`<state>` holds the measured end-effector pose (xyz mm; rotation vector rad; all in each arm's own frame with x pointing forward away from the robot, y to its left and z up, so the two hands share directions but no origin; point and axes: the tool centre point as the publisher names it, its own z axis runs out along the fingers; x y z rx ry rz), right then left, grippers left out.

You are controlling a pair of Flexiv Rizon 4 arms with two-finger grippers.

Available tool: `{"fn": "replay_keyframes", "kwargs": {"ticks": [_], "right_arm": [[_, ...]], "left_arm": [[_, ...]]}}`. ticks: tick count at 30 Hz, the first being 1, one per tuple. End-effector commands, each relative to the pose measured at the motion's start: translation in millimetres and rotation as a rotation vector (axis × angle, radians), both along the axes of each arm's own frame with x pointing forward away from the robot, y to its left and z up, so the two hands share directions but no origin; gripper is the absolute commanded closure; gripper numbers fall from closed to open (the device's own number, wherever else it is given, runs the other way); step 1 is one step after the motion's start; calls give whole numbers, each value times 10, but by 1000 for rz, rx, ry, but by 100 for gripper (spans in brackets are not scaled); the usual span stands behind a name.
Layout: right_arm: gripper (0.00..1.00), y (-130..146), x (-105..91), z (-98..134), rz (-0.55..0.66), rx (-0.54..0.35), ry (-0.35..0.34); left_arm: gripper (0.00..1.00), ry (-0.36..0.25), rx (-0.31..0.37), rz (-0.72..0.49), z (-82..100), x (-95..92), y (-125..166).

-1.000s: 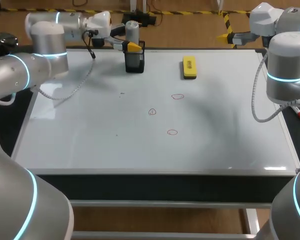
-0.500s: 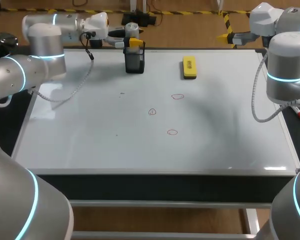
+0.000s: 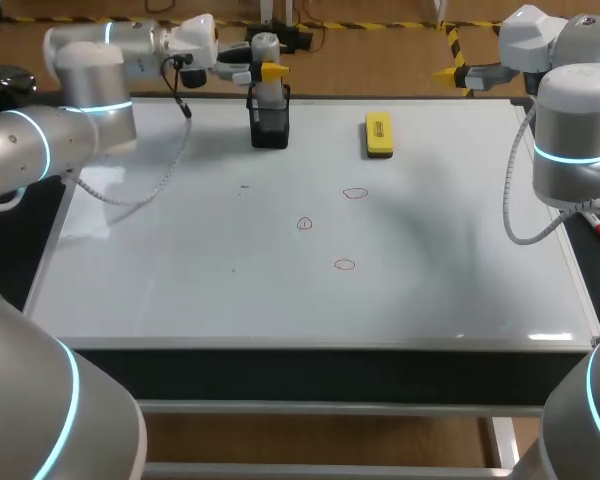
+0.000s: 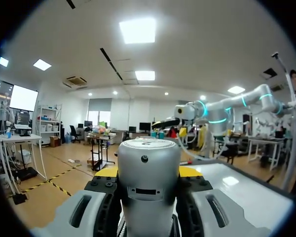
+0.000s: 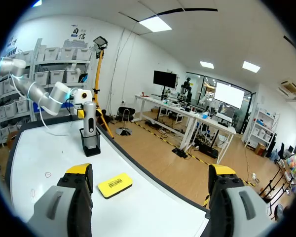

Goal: Pick up the inspection probe, press it on each red-marked spot on the whiteboard one by one, put down the probe, pick up the eraser, and wipe off all the red marks.

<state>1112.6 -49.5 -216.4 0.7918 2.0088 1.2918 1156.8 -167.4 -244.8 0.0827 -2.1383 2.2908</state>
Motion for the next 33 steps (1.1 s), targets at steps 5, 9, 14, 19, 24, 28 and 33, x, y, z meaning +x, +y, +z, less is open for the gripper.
{"fn": "replay_keyframes", "kwargs": {"ticks": [5, 9, 14, 19, 24, 28, 33], "right_arm": [[0, -2, 5, 2, 1, -1, 2], [0, -2, 5, 2, 1, -1, 2], [0, -2, 5, 2, 1, -1, 2], [0, -2, 5, 2, 1, -1, 2], [0, -2, 5, 2, 1, -1, 2], [0, -2, 5, 2, 1, -1, 2], [0, -2, 5, 2, 1, -1, 2]], "left_arm": [[100, 4, 18, 28, 263, -26, 55], [100, 15, 26, 19, 394, -92, 43], [100, -5, 7, 18, 599, -186, 58], [100, -31, -15, -1, 759, -206, 115], [100, -37, -11, 10, 892, -269, 225], [100, -30, -9, 3, 987, -355, 375], [100, -57, -13, 30, 1015, -493, 642]]}}
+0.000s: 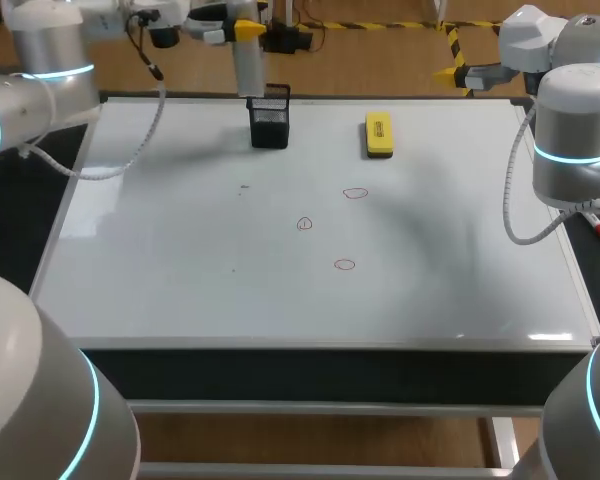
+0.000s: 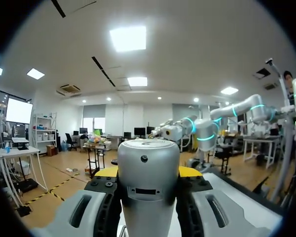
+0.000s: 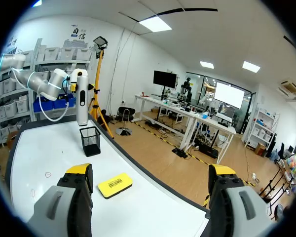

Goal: Pick up the inspection probe, press it on each red-marked spot on the whiteboard one by one, put down the probe, pick up the eraser, and wipe off all the red marks.

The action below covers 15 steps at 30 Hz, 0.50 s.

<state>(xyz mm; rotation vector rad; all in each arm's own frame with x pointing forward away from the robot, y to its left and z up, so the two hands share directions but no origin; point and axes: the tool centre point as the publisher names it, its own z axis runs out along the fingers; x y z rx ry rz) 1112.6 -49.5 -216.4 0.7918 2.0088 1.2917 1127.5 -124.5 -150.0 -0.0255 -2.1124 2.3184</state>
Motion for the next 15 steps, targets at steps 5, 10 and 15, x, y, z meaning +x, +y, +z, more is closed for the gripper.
{"fn": "replay_keyframes", "kwargs": {"ticks": [5, 10, 15], "right_arm": [[0, -1, 5, 1, 1, -1, 2], [0, -1, 5, 1, 1, -1, 2], [0, -1, 5, 1, 1, -1, 2]], "left_arm": [[100, 3, 23, 130, -26, -329, 475], [100, 3, 25, 163, -192, -509, 692], [100, 5, 45, 197, -376, -670, 841]]}}
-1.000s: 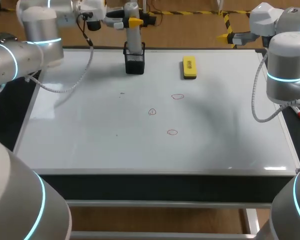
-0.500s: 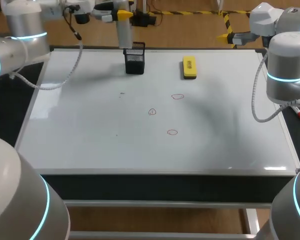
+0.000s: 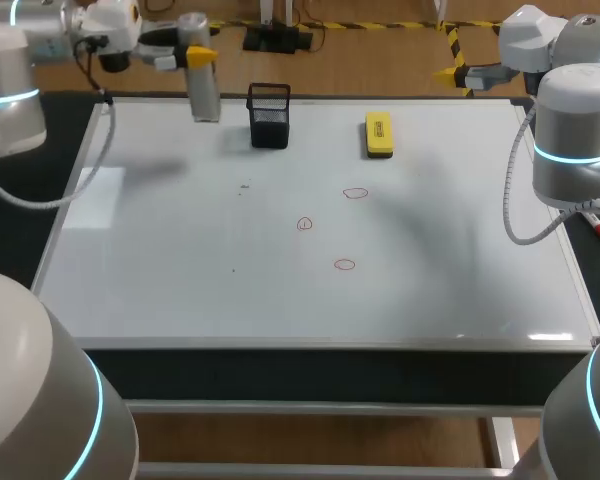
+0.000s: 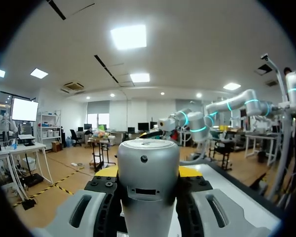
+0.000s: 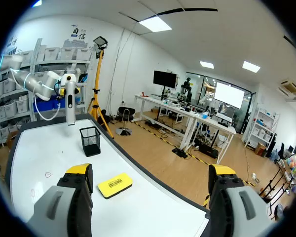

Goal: Pick up the inspection probe, press it on each red-marked spot on the whiteboard one by one, put down the probe, pick up the eraser, and wipe off all the red marks.

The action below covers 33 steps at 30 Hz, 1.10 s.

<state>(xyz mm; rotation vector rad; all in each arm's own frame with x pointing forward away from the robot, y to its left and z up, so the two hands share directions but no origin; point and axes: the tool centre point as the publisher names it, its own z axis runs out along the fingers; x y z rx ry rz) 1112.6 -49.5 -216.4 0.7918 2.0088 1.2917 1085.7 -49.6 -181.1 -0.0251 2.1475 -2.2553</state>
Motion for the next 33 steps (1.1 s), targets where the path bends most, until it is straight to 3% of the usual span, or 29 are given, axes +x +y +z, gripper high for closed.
{"fn": "replay_keyframes", "kwargs": {"ticks": [1, 15, 21, 33], "right_arm": [[0, -1, 5, 1, 1, -1, 2], [0, -1, 5, 1, 1, -1, 2], [0, -1, 5, 1, 1, -1, 2], [0, -1, 5, 1, 1, -1, 2]], "left_arm": [[100, 1, 5, 162, -108, -285, 125], [100, -11, -14, 193, -470, -519, 363], [100, 24, 8, 214, -585, -575, 351], [100, 24, 8, 214, -585, -575, 351]]}}
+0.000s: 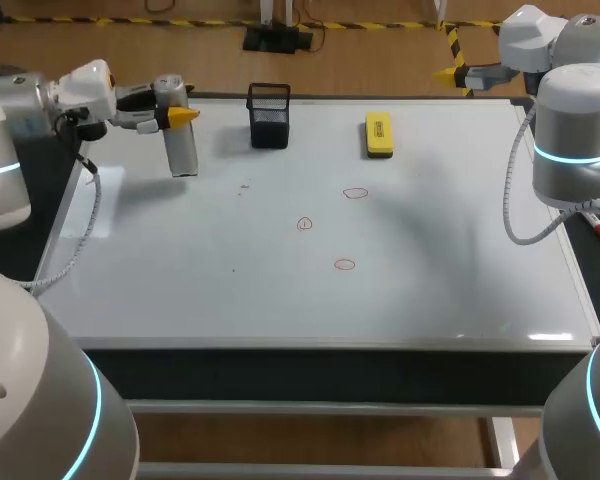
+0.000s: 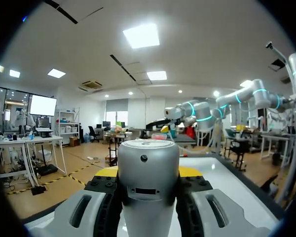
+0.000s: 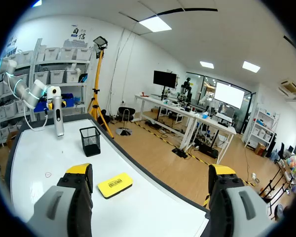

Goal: Pick up the inspection probe, press it on each red-marked spot on the whiteboard one by one, put down the probe, pick up the eraser, and wipe off all the red marks.

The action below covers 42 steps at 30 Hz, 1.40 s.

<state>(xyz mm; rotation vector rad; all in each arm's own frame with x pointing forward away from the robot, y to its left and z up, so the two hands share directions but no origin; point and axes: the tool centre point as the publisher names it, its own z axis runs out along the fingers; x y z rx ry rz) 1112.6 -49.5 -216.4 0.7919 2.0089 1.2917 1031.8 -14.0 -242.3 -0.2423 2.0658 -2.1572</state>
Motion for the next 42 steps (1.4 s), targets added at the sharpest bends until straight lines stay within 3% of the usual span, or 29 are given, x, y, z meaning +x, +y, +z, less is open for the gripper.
{"fn": "replay_keyframes", "kwargs": {"ticks": [1, 3, 6, 11, 16, 19, 27, 31, 33, 42], "right_arm": [[0, -2, 5, 2, 1, -1, 2], [0, -5, 154, 87, 143, -83, 21], [0, 31, 294, 181, 324, -113, 40], [0, 148, 420, 128, 561, -267, 98], [0, 337, 434, 8, 883, -588, 170], [0, 399, 462, -97, 1058, -865, 176], [0, 652, 534, -323, 1301, -1245, 105], [0, 748, 496, -379, 1316, -1337, 76], [0, 813, 495, -351, 1200, -1276, 100], [0, 813, 495, -351, 1200, -1276, 100]], "left_arm": [[100, 0, 3, 29, 28, -36, -6], [100, 0, 3, 29, 28, -36, -6], [100, 0, 3, 29, 28, -36, -6], [100, 0, 3, 29, 28, -36, -6], [100, 0, 3, 29, 28, -36, -6], [100, 0, 3, 29, 28, -36, -6], [100, 0, 3, 29, 28, -36, -6], [100, 0, 3, 29, 28, -36, -6], [100, 0, 3, 29, 28, -36, -6], [100, 0, 3, 29, 28, -36, -6]]}}
